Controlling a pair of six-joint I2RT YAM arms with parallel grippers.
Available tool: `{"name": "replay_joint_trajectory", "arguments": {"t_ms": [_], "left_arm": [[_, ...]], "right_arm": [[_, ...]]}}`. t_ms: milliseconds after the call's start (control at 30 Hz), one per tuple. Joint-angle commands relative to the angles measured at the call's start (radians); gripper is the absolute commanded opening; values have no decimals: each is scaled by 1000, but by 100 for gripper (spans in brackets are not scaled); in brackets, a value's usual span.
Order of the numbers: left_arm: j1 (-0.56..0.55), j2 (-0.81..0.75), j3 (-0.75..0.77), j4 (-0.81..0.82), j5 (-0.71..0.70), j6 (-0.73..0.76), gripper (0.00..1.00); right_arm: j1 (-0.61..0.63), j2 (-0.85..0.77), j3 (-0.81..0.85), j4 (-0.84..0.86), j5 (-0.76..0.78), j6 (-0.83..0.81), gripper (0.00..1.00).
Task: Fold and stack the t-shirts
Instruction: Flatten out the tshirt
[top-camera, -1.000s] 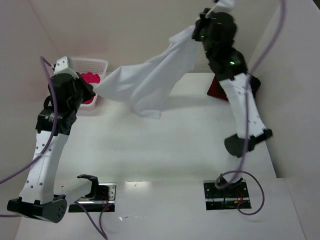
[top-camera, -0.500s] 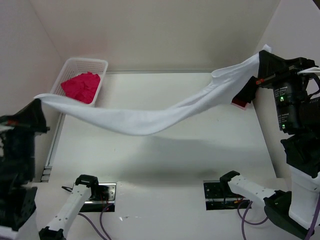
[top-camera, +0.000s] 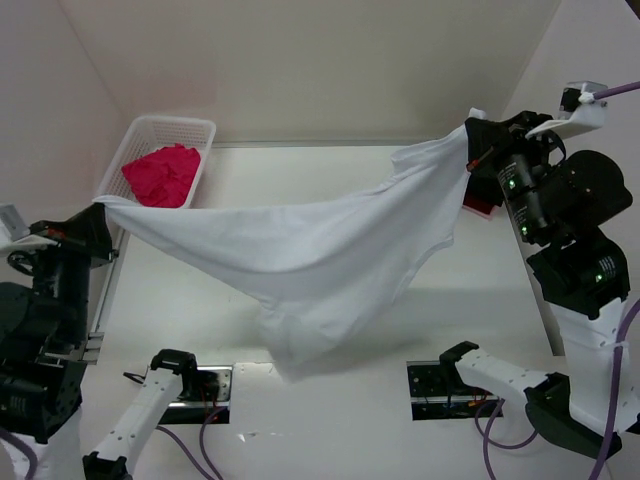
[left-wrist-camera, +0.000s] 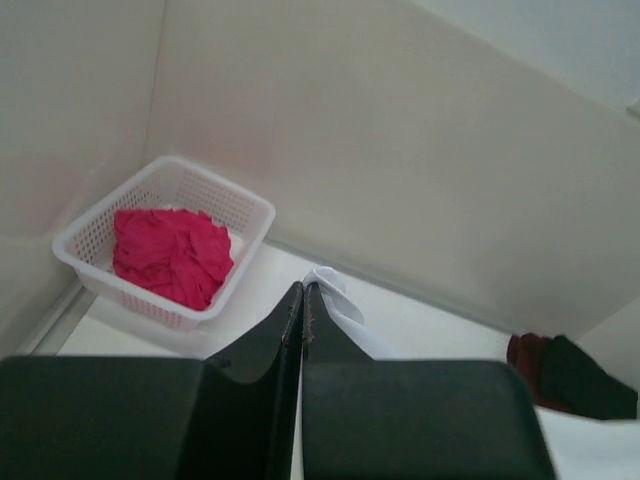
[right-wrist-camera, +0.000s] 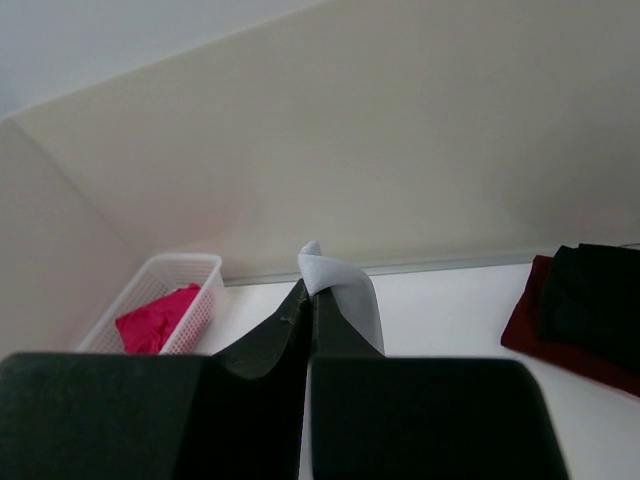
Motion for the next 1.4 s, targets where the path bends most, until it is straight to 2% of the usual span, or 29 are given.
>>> {"name": "replay_joint_trajectory", "arguments": {"t_ms": [0,233,267,367,433,500,600,633,700,733,767,800,833,900,1033,1133,1367], "left_arm": [[-1,-15,-78,16,74,-33,0],[-1,-35,-240,-32,268,-160,0],[-1,-64,-275,-79,332,-230,0],[-1,-182,-354,-123,380,-304,0],[-1,-251,-458,-206,491,-361,0],[8,-242,-499,-245,589,-361,0],[8,-144,-535,-294,737,-340,0],[8,-98,-512,-311,746,-314,0],[8,-29,-472,-392,664,-251,0],[8,3,-461,-419,639,-226,11],[8,35,-461,-455,619,-209,37],[8,90,-461,-455,607,-182,56],[8,123,-461,-444,590,-182,80],[8,141,-443,-400,537,-182,100],[8,287,-400,-260,487,-129,100],[8,417,-400,-74,568,-41,100],[-38,779,-308,65,647,101,100]], "right_arm": [[2,11,-46,41,-6,-6,0],[2,39,-149,115,-17,5,0],[2,59,-159,115,-17,5,0],[2,105,-159,115,-38,5,0],[2,128,-195,115,-49,26,0],[2,139,-227,115,-49,38,0],[2,168,-298,125,-60,57,0],[2,168,-322,125,-60,66,0],[2,197,-347,135,-60,92,0],[2,197,-347,135,-60,92,0],[2,208,-359,135,-60,92,0],[2,220,-360,144,-60,101,0],[2,237,-360,144,-60,101,0],[2,246,-350,144,-51,101,0],[2,278,-350,144,-42,101,0],[2,287,-364,165,-41,110,0],[2,287,-448,187,-60,173,0]]}}
